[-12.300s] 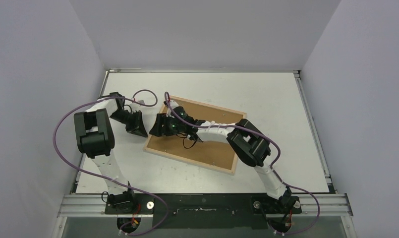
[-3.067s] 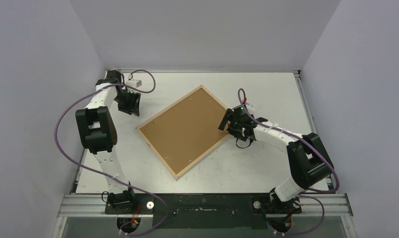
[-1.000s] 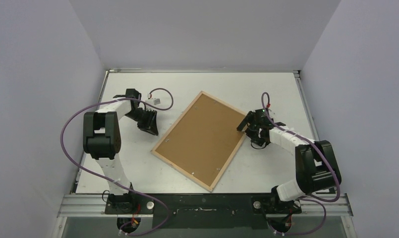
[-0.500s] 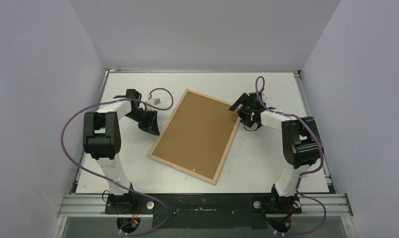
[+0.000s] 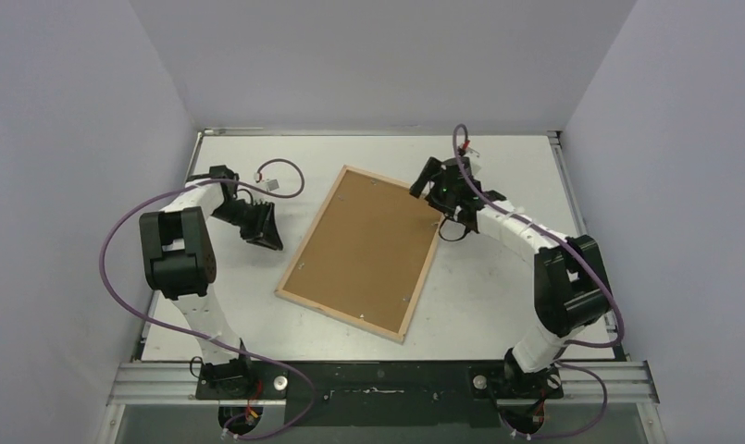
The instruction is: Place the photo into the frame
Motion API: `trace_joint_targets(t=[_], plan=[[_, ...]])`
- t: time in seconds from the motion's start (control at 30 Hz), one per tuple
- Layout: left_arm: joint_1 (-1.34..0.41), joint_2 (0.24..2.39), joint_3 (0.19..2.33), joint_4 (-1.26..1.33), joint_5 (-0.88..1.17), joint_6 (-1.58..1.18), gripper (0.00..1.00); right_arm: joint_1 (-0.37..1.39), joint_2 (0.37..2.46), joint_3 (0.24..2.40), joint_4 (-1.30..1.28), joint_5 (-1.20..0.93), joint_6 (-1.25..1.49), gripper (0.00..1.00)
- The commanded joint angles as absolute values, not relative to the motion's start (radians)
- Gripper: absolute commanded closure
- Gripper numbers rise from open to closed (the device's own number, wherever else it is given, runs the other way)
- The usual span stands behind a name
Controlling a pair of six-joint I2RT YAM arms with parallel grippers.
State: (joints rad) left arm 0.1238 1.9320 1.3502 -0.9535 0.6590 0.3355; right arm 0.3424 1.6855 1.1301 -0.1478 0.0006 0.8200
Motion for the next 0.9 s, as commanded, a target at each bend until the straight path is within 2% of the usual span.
trace_joint_targets(t=[0.0,0.27,0.67,0.87], plan=[[0.115,1.934,1.325,-1.053,0.731,0.432,0.76,0.516,1.629,1.108,-0.073,0.009,0.722,0.10],[0.108,1.925,1.265,-1.008,0.707,0.421,0.71,0.771,1.786,1.155,0.067,-0.075,0.781,0.07],[0.107,1.930,1.195,-0.952,0.682,0.420,0.79,0.929,1.936,1.207,0.292,-0.135,0.813,0.04],[0.100,1.940,1.196,-0.950,0.678,0.420,0.82,0.981,2.002,1.259,0.303,-0.162,0.797,0.03]])
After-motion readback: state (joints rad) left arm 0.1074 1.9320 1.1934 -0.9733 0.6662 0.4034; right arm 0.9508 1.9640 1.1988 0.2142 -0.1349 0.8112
